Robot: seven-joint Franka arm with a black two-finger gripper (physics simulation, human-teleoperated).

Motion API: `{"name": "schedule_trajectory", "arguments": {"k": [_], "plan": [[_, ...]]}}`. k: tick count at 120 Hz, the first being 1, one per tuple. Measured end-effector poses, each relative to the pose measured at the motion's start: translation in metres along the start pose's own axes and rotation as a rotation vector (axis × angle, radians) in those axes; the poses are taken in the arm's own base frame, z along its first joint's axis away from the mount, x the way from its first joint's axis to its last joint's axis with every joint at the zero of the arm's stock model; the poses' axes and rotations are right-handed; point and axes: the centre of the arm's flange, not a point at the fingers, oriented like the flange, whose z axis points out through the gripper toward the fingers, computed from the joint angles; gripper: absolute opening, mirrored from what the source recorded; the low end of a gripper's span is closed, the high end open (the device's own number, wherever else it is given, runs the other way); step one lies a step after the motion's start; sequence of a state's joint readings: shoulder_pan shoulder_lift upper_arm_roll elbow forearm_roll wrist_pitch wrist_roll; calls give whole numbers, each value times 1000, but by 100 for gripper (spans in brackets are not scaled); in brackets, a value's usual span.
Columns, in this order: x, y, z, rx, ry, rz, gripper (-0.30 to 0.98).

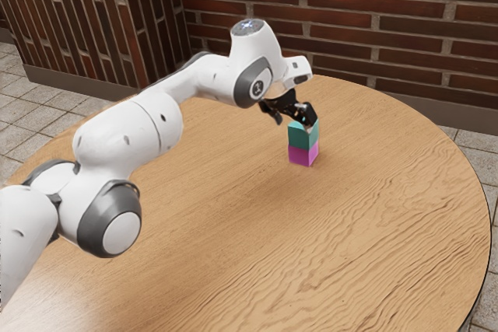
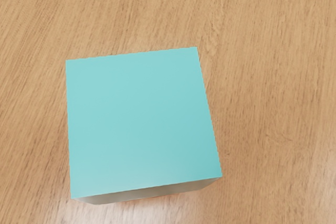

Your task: Pick up the blue block with one arm, and put the blue block on the table with one arm

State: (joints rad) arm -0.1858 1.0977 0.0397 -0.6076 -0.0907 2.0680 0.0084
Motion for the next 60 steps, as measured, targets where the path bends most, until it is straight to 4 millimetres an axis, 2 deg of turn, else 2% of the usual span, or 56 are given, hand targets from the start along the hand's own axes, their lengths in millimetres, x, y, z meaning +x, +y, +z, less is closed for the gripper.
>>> {"name": "schedule_trajectory", "arguments": {"k": [27, 60], "plan": [[-3, 2, 24, -11, 18, 5, 69], [-5, -3, 36, -4, 29, 5, 69]]}}
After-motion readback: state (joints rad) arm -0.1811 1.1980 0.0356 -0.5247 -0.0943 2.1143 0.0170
